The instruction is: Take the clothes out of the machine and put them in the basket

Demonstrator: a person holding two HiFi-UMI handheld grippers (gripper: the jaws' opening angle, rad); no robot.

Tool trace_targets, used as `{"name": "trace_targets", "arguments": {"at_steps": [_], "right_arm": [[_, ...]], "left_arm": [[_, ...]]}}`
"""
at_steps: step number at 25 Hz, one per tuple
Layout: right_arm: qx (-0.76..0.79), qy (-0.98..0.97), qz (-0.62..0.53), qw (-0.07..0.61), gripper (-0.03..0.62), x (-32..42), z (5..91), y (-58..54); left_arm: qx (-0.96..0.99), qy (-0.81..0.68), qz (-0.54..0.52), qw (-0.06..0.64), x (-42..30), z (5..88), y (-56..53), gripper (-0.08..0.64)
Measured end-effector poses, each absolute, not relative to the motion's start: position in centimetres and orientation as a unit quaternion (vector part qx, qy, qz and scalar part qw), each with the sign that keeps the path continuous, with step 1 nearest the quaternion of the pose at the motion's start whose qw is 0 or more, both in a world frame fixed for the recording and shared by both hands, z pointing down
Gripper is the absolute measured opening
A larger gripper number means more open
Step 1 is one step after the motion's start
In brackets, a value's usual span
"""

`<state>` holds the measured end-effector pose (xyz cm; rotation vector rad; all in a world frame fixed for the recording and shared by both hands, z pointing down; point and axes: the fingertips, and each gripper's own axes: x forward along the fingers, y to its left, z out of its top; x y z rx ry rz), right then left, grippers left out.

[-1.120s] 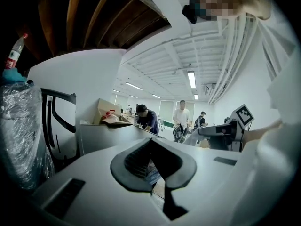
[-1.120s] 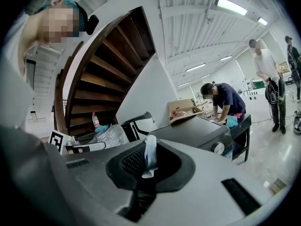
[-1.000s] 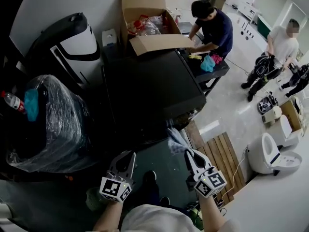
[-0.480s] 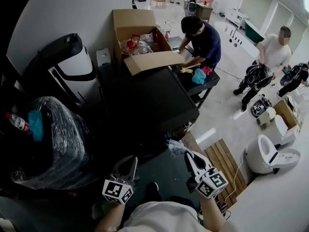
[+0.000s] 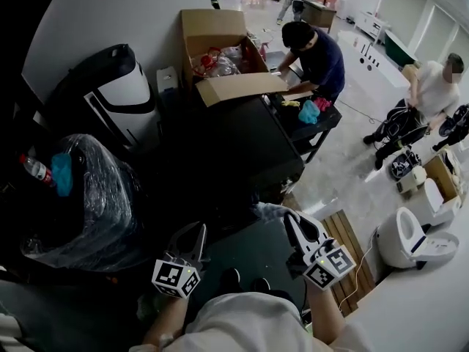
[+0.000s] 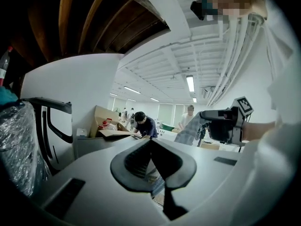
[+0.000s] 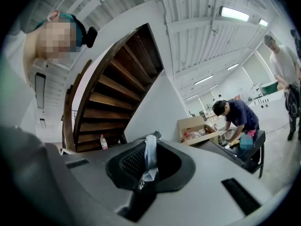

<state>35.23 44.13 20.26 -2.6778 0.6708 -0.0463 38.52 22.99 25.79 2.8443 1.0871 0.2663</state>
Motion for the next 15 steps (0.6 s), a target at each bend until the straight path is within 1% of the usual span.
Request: {"name": "trace_targets", "arguments": {"at_steps": [3, 15], "right_arm": [[-0.943, 0.259, -0.005, 0.209, 0.031, 35.4, 18.8, 45.3], [-0.913, 0.351, 0.02, 0.208, 0.031, 33.7, 14.6, 46.0]], "left_arm": [[0.937, 0.335, 0.082, 0.045, 37.8, 25.0, 23.5, 0.02], [0.964, 0.258, 0.051, 0.046, 32.7, 22.3, 24.5, 0.02]]}}
